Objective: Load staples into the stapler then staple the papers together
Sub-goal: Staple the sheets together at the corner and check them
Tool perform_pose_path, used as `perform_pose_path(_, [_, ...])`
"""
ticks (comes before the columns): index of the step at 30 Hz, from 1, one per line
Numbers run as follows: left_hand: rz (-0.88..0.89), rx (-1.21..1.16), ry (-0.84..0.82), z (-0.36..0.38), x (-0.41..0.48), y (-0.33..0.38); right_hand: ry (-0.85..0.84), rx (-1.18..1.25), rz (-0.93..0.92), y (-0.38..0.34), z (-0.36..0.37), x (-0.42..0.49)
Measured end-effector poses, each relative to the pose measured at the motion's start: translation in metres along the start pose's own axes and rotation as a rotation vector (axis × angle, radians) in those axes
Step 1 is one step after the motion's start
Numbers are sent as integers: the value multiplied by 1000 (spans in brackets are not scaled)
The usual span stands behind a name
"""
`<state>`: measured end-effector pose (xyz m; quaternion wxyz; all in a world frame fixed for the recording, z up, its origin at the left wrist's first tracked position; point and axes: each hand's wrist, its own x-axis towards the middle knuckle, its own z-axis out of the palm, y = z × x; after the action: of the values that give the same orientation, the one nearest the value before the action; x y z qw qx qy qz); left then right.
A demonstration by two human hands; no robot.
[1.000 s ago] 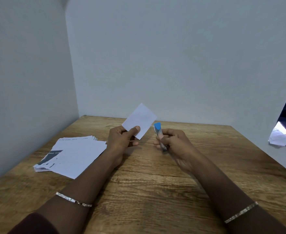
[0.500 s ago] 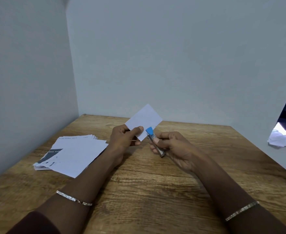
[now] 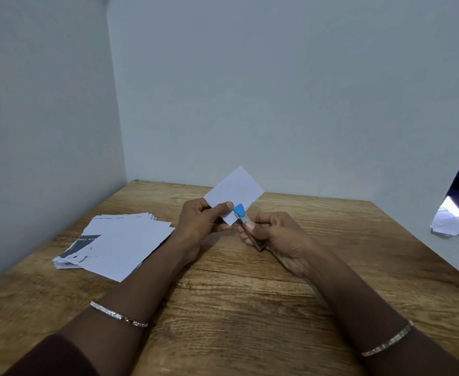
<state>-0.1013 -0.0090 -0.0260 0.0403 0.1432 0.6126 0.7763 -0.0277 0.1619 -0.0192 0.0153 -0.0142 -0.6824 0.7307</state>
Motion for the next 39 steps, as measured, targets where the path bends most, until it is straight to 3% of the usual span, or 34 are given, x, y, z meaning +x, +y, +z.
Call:
perform_pose_path(13, [-7,-8,-36,1,-1,0,258,-76,-18,-1,19,-1])
perform_pose_path(24, [-33,11,-6,-1,-1,2,-16,67,48,-2,-4,0])
perform_pose_path(39, [-60,-16,-13,1,-3,5,17,85,-9,-1,-5,2])
